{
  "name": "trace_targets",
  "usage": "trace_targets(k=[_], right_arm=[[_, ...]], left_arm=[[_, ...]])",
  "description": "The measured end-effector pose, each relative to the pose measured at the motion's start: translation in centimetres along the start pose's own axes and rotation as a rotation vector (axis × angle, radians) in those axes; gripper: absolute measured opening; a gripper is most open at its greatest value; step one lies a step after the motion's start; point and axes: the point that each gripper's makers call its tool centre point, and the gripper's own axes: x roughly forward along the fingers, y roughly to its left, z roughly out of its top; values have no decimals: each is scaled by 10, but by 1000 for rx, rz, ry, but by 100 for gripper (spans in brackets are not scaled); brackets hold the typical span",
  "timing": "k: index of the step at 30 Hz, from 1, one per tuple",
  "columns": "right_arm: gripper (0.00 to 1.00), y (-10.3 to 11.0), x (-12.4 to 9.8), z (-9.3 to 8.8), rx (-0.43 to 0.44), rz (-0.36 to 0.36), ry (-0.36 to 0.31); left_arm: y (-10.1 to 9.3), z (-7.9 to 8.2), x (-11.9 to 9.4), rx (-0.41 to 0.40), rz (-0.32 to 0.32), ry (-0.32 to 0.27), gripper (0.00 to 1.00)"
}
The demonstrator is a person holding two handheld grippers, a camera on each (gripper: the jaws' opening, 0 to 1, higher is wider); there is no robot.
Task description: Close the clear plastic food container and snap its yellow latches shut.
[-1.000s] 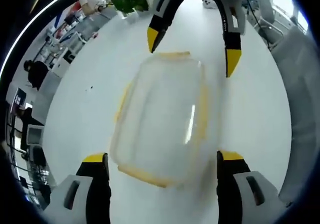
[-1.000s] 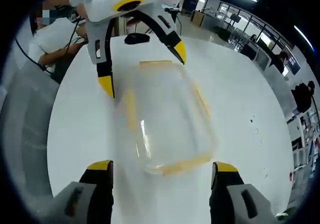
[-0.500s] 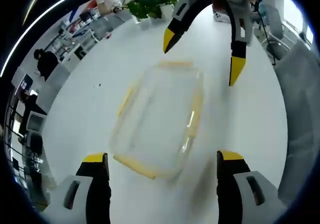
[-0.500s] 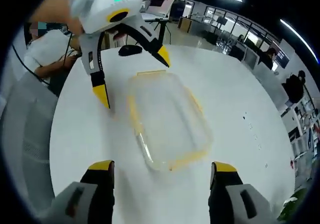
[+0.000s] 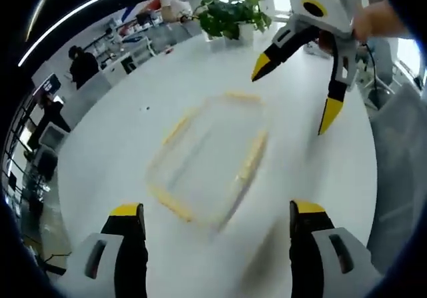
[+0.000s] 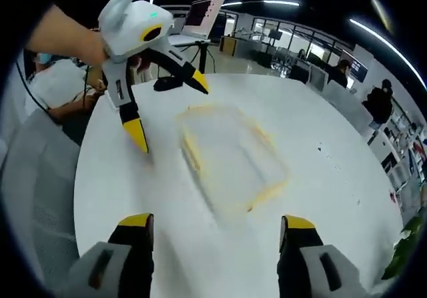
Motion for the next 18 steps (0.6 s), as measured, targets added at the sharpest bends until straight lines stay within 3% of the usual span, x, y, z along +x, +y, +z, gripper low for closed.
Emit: trace_targets(k=[9,18], right_arm=[[77,21,-13,3,76,9,-93],[77,37,-26,-6,108,-19,-132]], left_arm=[[-22,4,-12,-19,4,-70,87],[-45,1,-32,-110,30,-165,88]])
